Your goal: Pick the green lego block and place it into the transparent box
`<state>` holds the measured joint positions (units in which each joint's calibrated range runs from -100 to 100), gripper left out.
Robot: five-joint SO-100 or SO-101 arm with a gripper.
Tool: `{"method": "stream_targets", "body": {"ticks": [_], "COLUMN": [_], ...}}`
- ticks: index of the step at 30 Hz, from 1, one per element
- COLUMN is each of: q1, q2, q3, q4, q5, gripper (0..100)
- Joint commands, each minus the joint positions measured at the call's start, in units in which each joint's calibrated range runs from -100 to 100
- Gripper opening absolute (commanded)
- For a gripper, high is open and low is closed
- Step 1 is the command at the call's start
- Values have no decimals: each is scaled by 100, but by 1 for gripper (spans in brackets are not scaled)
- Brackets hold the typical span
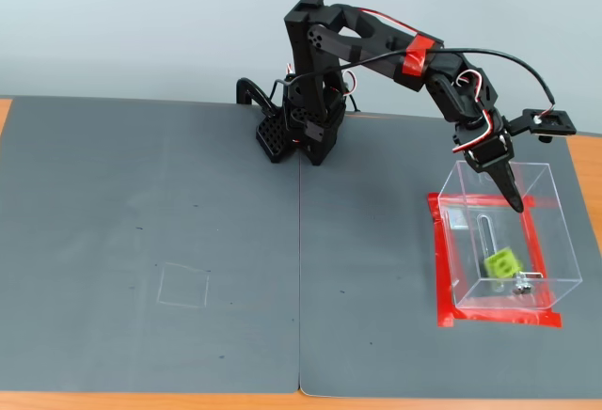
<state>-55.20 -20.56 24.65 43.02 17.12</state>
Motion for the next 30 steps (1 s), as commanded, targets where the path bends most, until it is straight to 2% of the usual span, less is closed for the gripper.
{"method": "stream_targets", "body": {"ticks": [1,5,12,18,30], "q1": [25,70,331,809,2010], "q2": [-68,-85,-627,-1967,-4790], "q3": [-281,-281,72,1130,3419], "q4": [-31,-31,-31,-40,-48], "q5": [15,15,15,-21,-47], "gripper": [28,27,14,6,2]}}
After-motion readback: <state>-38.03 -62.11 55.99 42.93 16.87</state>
